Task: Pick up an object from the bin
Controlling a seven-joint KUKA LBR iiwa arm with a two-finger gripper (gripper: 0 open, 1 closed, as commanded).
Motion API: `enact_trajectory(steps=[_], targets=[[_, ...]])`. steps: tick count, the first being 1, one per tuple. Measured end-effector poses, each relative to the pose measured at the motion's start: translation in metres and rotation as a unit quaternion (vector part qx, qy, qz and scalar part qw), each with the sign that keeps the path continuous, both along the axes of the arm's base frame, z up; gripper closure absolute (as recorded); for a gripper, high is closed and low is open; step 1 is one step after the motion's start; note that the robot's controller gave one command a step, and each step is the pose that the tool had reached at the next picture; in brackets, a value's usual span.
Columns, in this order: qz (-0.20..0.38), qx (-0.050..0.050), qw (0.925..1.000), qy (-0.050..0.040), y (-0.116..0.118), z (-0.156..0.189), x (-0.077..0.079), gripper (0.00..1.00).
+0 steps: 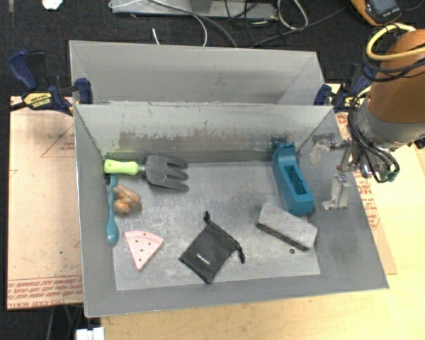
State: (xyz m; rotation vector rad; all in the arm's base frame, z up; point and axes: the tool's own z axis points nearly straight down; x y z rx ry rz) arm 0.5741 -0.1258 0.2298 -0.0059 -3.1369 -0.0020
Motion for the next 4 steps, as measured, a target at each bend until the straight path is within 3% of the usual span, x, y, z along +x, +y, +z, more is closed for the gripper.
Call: enact_trajectory(steps=[1, 2, 3, 4], targets=[[0.001, -0.001, 1.0, -0.003, 0.0, 0.003, 0.001, 0.0], [0.116, -0.001, 0.9932, -0.0037, 0.047, 0.001, -0.017, 0.0], [0.123, 0.0, 0.9924, -0.0044, 0.059, -0.03, -0.008, 0.0], [-0.009, 0.001, 1.0, -0.0034, 0.082, -0.038, -0.02, 0.0]])
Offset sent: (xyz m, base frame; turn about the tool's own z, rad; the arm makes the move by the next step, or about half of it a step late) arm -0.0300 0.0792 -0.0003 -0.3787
